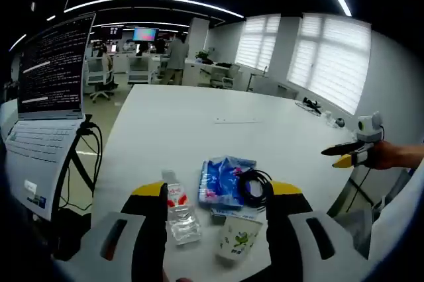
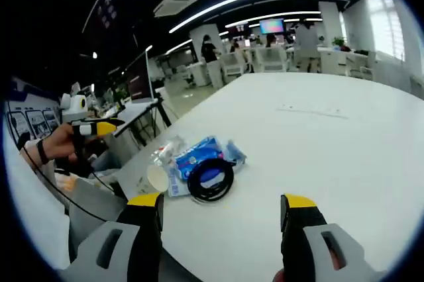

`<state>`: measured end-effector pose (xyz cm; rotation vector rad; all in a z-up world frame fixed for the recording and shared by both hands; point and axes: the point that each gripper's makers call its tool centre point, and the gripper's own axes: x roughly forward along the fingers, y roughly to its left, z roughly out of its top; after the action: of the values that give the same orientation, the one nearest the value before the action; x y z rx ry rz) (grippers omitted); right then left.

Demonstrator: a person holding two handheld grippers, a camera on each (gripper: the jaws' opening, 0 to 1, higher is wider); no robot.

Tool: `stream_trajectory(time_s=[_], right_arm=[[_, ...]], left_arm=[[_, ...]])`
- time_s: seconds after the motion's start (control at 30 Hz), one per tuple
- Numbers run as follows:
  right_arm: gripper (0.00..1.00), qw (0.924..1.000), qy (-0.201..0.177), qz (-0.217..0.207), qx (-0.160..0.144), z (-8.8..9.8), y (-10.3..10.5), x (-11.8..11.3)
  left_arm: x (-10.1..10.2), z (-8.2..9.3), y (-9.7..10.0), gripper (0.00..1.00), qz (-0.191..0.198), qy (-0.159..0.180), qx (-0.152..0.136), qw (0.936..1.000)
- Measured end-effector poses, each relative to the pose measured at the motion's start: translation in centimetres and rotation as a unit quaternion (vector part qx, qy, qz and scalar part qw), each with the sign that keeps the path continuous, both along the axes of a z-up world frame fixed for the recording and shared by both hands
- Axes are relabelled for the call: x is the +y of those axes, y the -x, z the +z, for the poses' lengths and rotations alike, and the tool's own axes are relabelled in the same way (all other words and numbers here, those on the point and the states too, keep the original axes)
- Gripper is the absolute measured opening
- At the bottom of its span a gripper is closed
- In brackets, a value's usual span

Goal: Arrange the tabletop items into an orderly group along one side of the table until the central work area is clear of visible clutter.

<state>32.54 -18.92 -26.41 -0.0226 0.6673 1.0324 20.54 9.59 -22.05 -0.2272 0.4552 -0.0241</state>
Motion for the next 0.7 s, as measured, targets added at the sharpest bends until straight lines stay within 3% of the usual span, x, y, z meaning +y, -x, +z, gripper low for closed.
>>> stream_trajectory(time_s=[0.7], right_arm=[[0.72,0.9996,-0.001,-0.027,0.013,-1.2,0.6,-1.1]], left_arm=[[-1.0,-1.2,0.2,0.58,-0.034,-0.006,0.025,0.9991]])
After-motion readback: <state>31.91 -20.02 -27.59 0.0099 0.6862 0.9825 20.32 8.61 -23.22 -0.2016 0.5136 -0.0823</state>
